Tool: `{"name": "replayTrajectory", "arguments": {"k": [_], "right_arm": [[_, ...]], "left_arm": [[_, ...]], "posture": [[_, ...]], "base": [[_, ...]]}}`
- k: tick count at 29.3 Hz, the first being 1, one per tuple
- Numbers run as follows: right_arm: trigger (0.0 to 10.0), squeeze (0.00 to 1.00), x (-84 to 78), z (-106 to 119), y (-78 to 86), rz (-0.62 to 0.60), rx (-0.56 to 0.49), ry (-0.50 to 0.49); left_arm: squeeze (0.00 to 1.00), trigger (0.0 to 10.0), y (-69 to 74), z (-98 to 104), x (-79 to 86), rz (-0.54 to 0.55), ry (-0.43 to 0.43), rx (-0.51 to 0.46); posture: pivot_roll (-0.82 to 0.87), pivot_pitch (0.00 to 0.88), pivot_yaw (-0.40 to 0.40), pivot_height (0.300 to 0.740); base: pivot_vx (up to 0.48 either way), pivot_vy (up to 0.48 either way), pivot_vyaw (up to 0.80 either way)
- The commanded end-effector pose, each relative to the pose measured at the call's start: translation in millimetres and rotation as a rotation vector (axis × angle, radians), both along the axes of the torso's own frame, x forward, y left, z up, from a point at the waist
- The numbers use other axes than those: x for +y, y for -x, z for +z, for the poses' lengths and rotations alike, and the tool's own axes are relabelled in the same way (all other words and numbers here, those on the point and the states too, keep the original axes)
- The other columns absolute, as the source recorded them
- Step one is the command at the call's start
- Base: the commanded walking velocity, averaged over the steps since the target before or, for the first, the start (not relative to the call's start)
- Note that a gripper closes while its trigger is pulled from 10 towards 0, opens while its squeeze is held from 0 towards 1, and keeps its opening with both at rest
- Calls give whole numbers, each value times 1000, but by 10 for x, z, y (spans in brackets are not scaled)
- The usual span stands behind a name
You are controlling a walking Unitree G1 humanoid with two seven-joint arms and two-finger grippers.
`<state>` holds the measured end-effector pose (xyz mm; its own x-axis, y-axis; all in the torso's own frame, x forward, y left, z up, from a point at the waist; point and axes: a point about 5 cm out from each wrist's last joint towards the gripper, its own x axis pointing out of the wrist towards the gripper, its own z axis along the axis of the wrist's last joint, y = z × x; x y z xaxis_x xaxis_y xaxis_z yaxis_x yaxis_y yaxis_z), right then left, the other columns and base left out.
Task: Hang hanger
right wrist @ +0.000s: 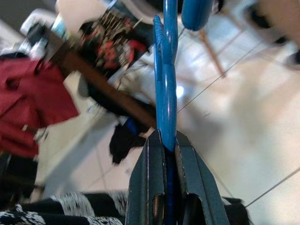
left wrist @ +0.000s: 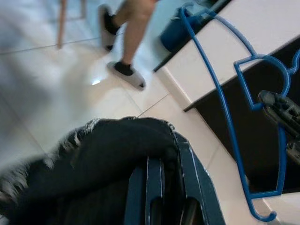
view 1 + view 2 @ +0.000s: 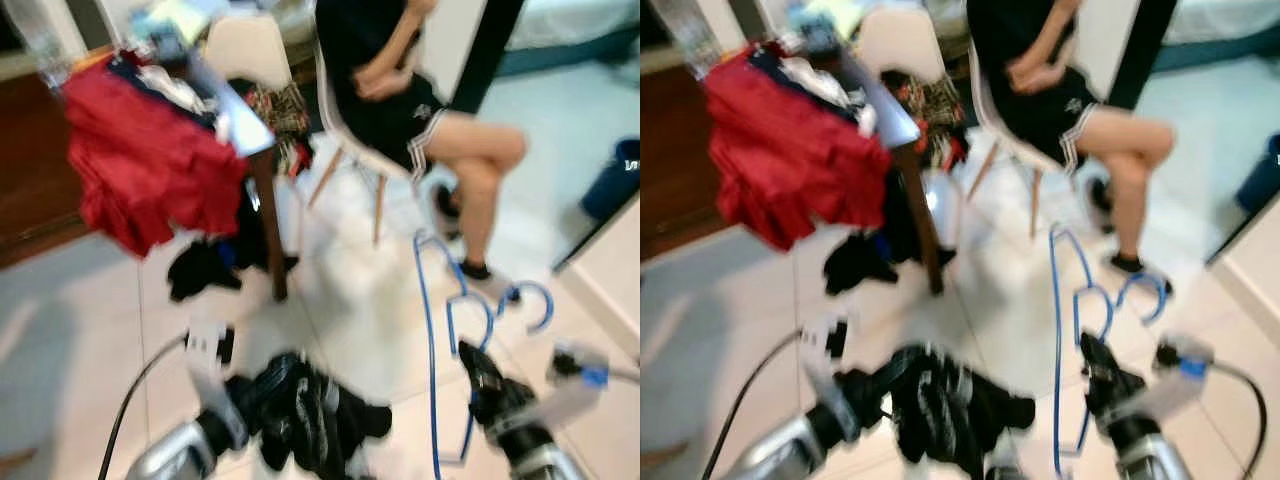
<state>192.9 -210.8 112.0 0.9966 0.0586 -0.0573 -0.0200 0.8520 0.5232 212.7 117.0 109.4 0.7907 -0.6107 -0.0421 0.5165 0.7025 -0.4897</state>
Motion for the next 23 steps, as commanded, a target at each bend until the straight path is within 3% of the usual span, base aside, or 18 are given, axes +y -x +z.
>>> {"name": "replayTrajectory", "arguments": {"k": [1, 23], "right_arm": [[10000, 0, 14, -46, 31, 0, 20, -28], [10000, 0, -5, -17, -41, 9, 11, -73]], "left_arm": [[0, 10000, 8, -29, 36, 9, 2, 17], [0, 10000, -98, -19, 26, -7, 12, 26]], "posture": [[-23, 213, 16, 740], [-21, 222, 22, 740]], "base": [[0, 0, -800], [0, 0, -800]]}}
